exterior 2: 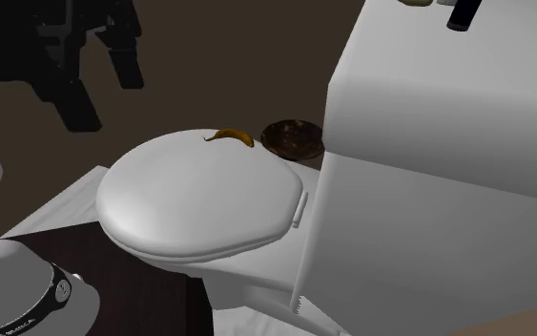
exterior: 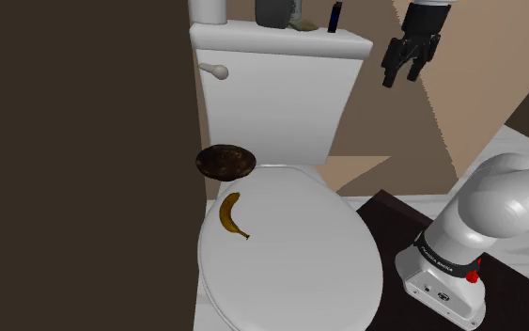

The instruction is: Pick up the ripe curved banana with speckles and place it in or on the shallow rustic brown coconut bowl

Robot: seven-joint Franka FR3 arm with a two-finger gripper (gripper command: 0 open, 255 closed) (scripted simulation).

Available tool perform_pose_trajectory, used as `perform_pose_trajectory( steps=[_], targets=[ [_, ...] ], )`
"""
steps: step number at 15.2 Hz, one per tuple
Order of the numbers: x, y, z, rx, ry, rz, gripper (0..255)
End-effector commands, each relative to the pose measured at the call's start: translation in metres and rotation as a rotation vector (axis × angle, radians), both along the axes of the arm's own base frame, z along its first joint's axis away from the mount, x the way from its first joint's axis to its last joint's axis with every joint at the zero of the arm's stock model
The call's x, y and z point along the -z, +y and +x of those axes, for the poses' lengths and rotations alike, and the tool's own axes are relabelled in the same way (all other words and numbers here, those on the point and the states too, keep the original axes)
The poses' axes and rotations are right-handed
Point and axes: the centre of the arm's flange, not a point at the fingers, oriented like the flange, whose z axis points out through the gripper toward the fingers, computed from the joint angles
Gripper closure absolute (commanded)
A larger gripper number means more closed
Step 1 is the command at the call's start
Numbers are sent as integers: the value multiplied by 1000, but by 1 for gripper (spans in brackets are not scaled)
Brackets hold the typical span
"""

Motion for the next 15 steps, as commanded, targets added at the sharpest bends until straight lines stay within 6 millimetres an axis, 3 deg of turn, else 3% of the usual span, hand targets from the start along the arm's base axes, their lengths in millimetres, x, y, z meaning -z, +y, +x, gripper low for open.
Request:
perform_pose_trajectory(
  steps=[1, 15],
  targets=[
    [0, 0, 0, 0, 0, 0, 0],
    [100, 150, 41, 48, 7, 1, 0]
  ],
)
